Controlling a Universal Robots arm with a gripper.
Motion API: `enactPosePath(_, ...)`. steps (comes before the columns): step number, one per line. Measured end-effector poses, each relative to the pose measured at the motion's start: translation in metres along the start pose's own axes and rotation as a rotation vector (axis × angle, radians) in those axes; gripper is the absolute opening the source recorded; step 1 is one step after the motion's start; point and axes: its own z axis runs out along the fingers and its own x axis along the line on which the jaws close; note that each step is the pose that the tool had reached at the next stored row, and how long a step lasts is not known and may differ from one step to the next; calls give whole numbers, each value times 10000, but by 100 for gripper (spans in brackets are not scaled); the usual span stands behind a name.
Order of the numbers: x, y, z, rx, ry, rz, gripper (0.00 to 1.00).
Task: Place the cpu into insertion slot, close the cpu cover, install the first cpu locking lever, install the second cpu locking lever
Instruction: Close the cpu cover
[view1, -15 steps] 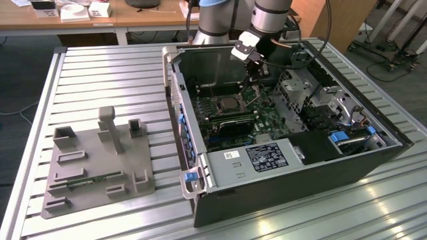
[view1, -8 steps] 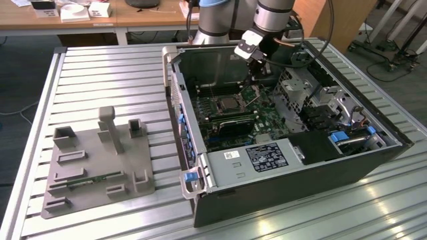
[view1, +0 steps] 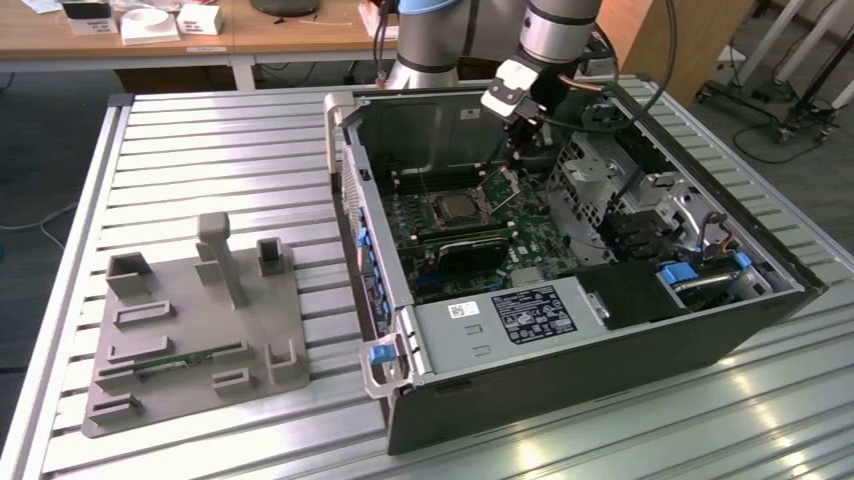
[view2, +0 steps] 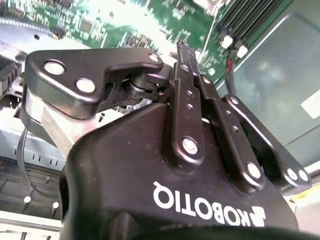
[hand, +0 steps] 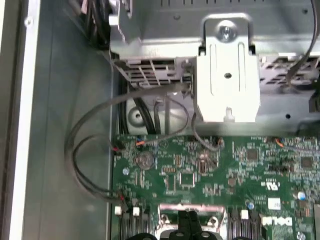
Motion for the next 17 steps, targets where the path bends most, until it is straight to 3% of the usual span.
enactPosePath(9, 23, 209, 21, -1, 5, 0, 11)
enactPosePath(17, 26, 248, 147, 12, -1, 3, 11)
